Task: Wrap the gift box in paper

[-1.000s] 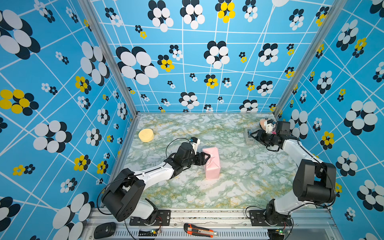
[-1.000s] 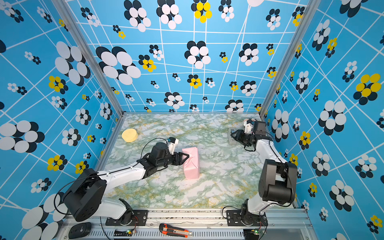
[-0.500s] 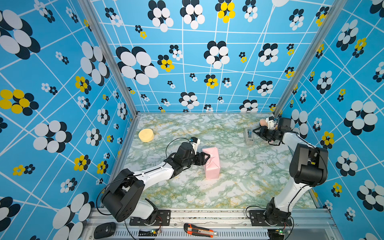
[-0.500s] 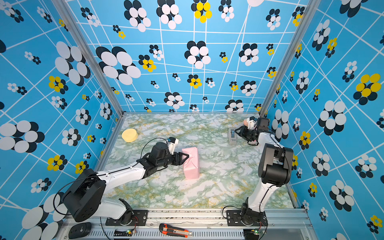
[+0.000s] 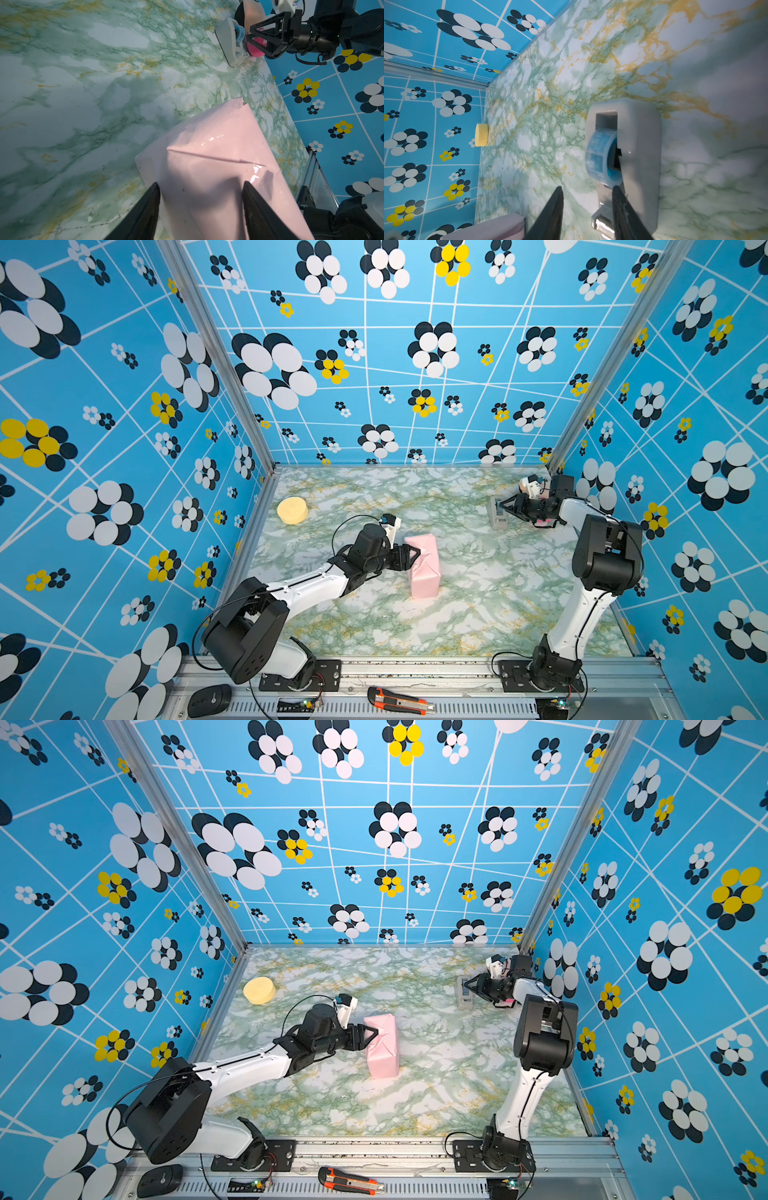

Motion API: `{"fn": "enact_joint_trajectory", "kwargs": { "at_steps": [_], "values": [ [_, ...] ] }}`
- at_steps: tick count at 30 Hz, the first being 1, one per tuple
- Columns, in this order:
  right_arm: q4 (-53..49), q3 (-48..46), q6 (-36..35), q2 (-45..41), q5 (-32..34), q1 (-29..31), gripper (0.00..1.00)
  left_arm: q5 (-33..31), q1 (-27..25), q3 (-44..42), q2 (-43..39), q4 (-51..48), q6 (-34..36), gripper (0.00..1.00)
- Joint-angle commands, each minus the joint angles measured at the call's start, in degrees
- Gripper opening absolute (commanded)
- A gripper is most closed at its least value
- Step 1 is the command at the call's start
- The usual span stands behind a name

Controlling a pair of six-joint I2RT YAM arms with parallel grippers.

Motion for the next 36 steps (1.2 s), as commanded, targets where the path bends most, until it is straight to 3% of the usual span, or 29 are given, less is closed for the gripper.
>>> {"fn": "enact_joint_trajectory", "kwargs": {
  "at_steps": [1, 19, 30, 36],
  "values": [
    [-2.5, 1.8, -1.6, 1.6, -1.5, -0.1, 0.41, -3.0, -0.2, -1.1, 2.4, -8.8, 1.7, 0.63],
    [-7.1, 1.5, -5.0, 2.9, -3.8, -0.1, 0.4, -2.7, -0.3, -0.8, 2.6, -8.6, 1.5, 0.63],
    [-6.4, 2.2, -4.8, 1.8, 4.2, -0.1, 0.45, -2.9, -0.3, -0.5, 2.4, -9.0, 2.0, 0.63],
    [-9.0, 4.3, -6.4, 4.1, 1.1, 0.0, 0.45, -2.8, -0.2, -0.2, 2.6, -9.0, 2.1, 0.63]
  ]
}}
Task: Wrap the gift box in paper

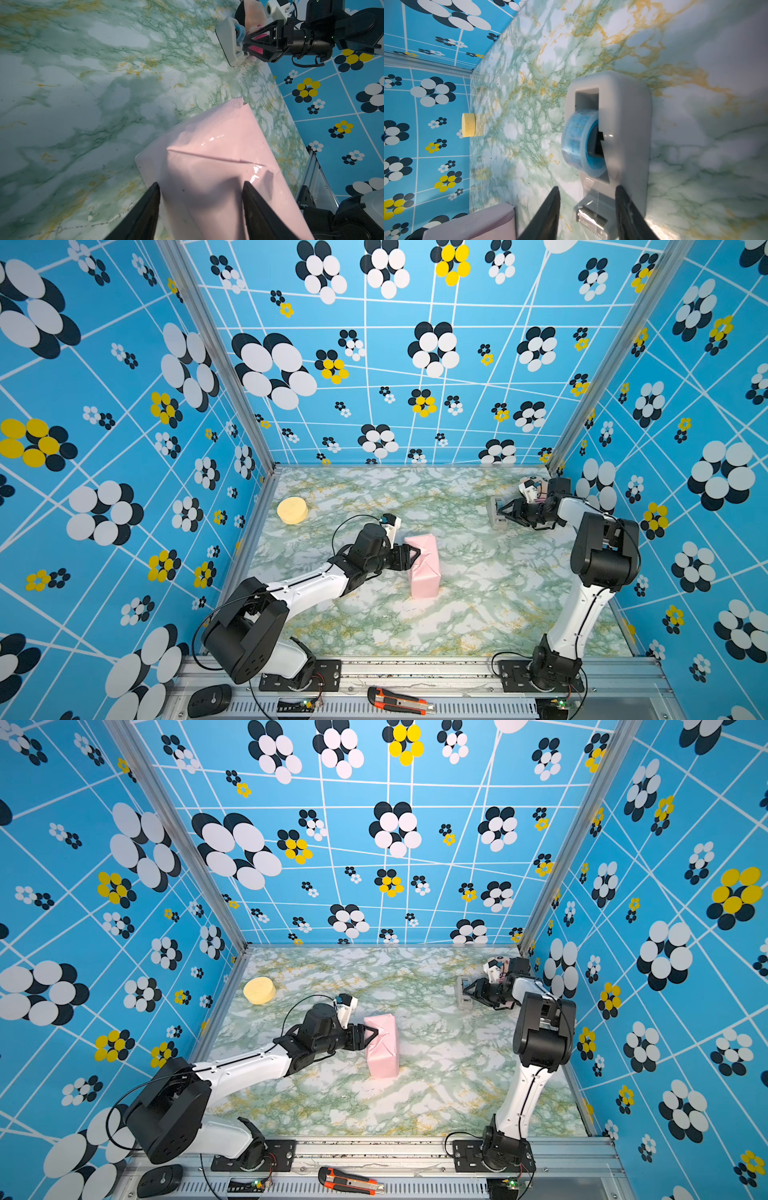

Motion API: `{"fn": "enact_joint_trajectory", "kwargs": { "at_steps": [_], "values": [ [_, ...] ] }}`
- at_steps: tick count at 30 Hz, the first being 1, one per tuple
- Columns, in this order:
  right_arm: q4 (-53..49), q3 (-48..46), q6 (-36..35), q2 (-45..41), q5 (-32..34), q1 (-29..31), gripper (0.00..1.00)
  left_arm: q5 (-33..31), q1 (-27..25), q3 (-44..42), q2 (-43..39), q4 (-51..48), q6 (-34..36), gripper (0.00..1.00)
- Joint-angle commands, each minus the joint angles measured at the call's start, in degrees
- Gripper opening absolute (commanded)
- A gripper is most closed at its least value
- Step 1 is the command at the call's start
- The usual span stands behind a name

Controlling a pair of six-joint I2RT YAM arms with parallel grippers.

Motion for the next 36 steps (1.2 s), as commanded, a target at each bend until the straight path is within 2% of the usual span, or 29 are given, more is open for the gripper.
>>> {"fn": "enact_joint_trajectory", "kwargs": {
  "at_steps": [1, 5, 13, 23, 31, 36],
  "values": [
    [-2.9, 2.0, -2.1, 2.3, -1.8, 0.0, 0.44, -2.8, -0.3, -0.6, 2.6, -8.4, 2.2, 0.63],
    [-4.3, 2.7, -2.7, 3.4, -3.1, 0.1, 0.42, -2.8, -0.3, -0.6, 2.6, -8.6, 2.2, 0.63],
    [-9.4, 3.9, -4.9, 3.7, 0.8, 0.9, 0.42, -2.9, -0.3, -0.6, 2.5, -8.9, 2.3, 0.63],
    [-11.9, 7.5, -5.5, 7.7, -7.2, 0.9, 0.38, -3.0, -0.3, -0.7, 2.2, -9.0, 2.4, 0.63],
    [-14.1, 11.3, -5.8, 10.5, -9.2, 0.9, 0.38, -3.2, -0.3, -1.0, 1.7, -9.1, 2.4, 0.63],
    [-13.6, 11.8, -5.8, 10.9, -12.4, 0.6, 0.31, -3.1, -0.3, -1.0, 1.8, -9.0, 2.5, 0.63]
  ]
}}
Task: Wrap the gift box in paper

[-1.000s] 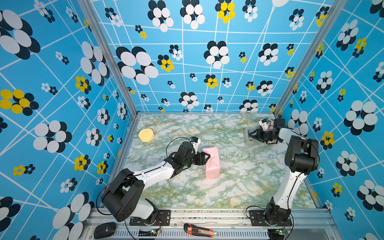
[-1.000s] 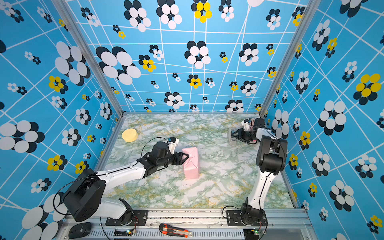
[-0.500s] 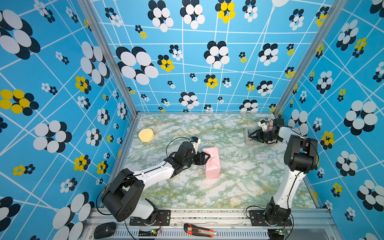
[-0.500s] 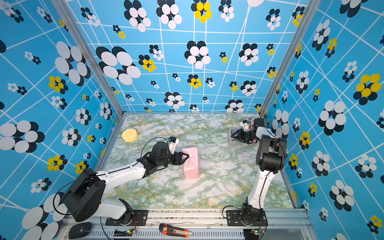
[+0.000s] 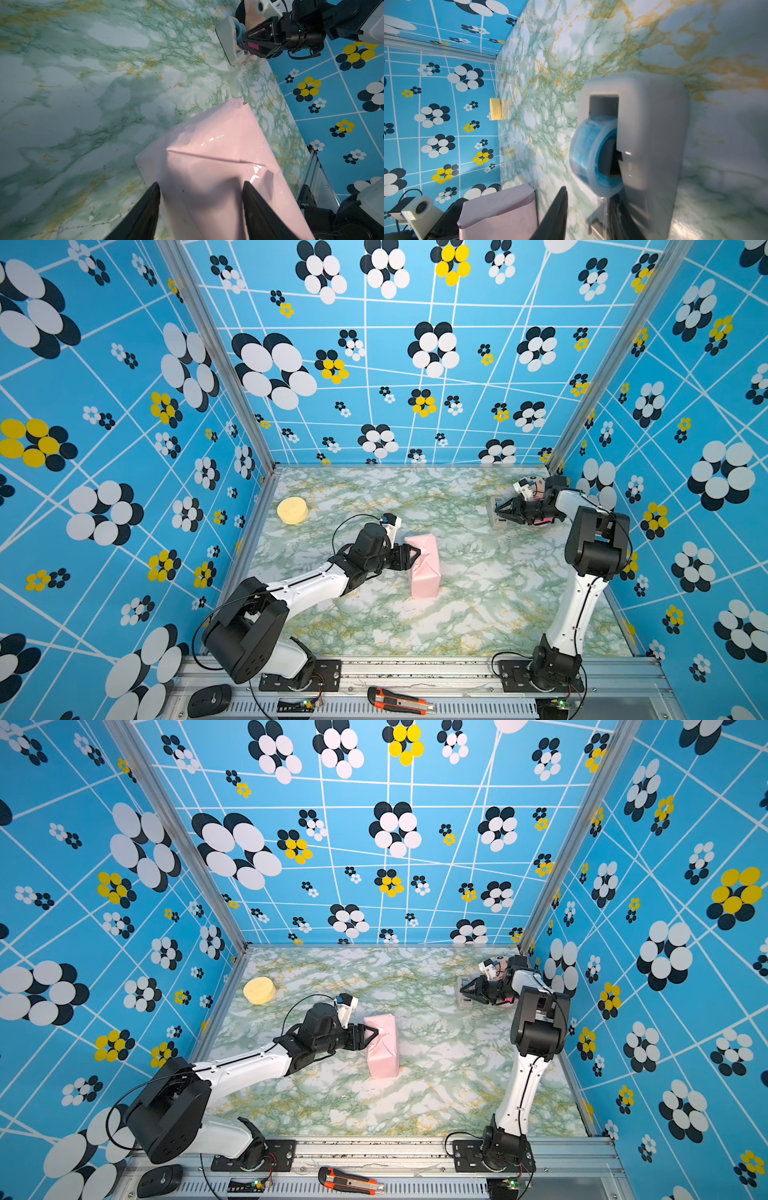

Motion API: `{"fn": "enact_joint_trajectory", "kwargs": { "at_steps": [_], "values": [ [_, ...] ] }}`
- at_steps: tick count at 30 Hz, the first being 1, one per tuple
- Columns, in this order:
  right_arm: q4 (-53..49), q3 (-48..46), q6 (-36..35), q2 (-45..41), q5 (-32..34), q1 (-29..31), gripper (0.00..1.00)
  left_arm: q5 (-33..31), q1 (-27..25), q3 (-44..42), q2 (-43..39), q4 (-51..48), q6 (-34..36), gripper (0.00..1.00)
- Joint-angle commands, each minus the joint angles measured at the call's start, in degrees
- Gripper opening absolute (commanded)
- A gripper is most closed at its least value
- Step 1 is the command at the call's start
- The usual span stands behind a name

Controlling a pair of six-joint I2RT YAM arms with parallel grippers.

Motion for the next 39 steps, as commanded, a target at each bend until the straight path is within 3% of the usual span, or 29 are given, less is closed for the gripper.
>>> {"fn": "enact_joint_trajectory", "kwargs": {
  "at_steps": [1, 18, 25, 39],
  "values": [
    [-0.8, 0.8, -0.5, 2.4, -4.4, 0.6, 0.29, -3.1, -0.3, -1.3, 1.8, -8.5, 2.0, 0.63],
    [3.5, -0.5, 3.1, 2.4, -3.0, -0.5, 0.14, -3.3, -0.3, -1.3, 1.5, -8.6, 2.0, 0.63],
    [6.0, -3.7, 6.9, -0.4, -2.6, -0.9, 0.01, -3.5, -0.3, -1.3, 1.1, -8.9, 2.1, 0.63],
    [15.1, -13.1, 21.2, -7.3, -9.1, -2.5, 0.0, -3.7, -0.4, -1.6, 0.6, -8.9, 2.3, 0.63]
  ]
}}
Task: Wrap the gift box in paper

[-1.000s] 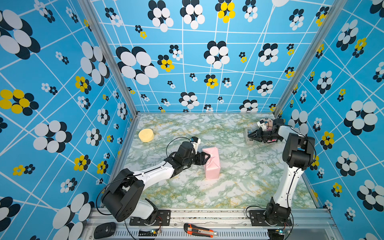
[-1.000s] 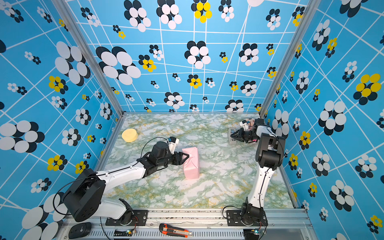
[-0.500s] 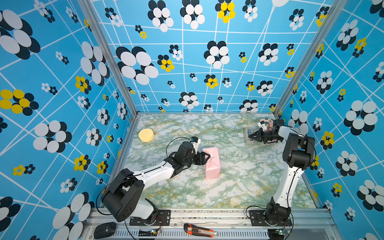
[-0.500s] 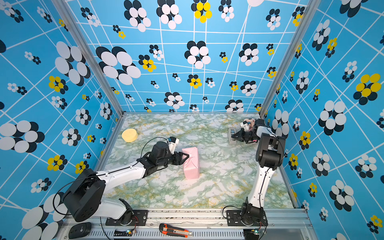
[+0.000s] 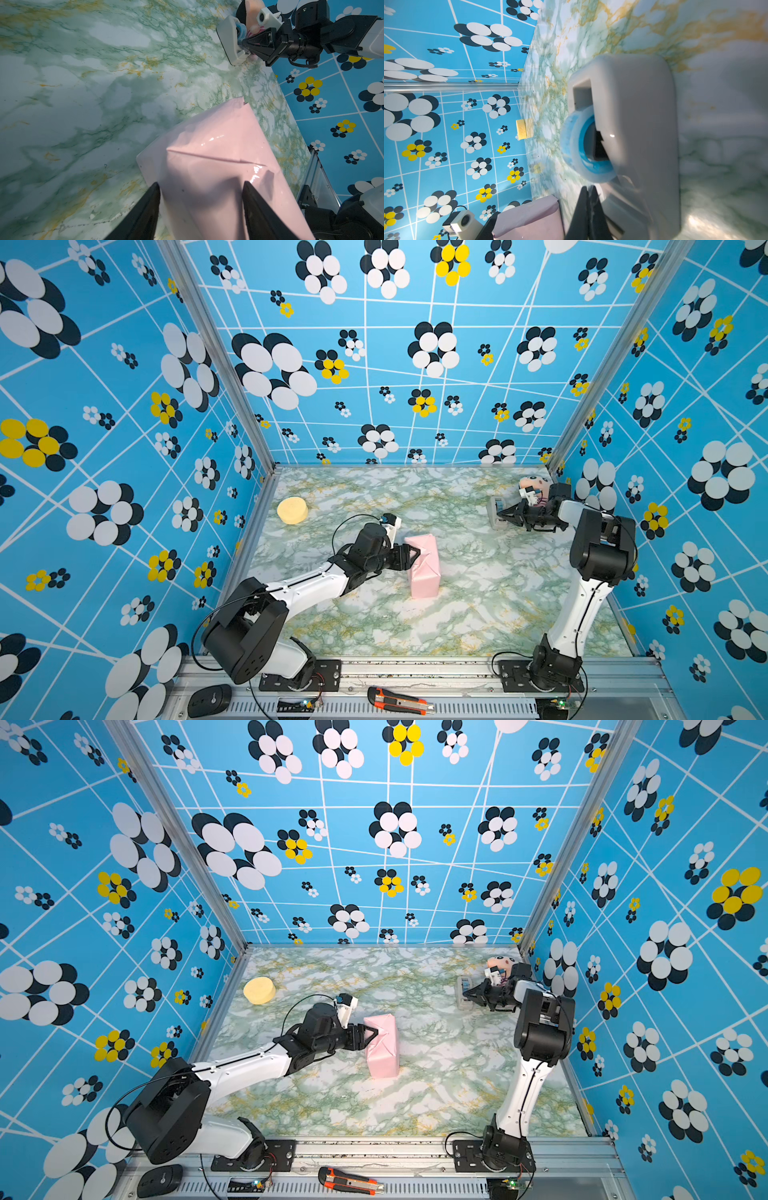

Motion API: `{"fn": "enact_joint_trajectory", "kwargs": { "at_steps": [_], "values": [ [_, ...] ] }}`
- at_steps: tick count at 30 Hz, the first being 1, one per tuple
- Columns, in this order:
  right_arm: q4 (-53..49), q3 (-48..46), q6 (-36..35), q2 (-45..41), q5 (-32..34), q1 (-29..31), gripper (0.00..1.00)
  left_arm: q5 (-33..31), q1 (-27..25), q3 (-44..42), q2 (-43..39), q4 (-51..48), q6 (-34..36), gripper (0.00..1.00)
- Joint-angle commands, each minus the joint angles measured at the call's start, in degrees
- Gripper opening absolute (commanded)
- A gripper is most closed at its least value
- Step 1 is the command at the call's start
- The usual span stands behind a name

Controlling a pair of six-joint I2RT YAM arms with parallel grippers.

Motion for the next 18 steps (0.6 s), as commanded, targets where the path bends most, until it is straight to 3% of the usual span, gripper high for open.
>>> {"fn": "enact_joint_trajectory", "kwargs": {
  "at_steps": [1, 18],
  "values": [
    [0.7, -1.8, 4.1, -3.2, -4.2, -0.7, 0.0, -3.4, -0.4, -1.6, 0.8, -8.5, 2.3, 0.63],
    [-0.9, -9.2, 5.7, -11.1, -2.2, -1.0, 0.0, -3.2, -0.4, -1.5, 0.8, -8.2, 2.4, 0.63]
  ]
}}
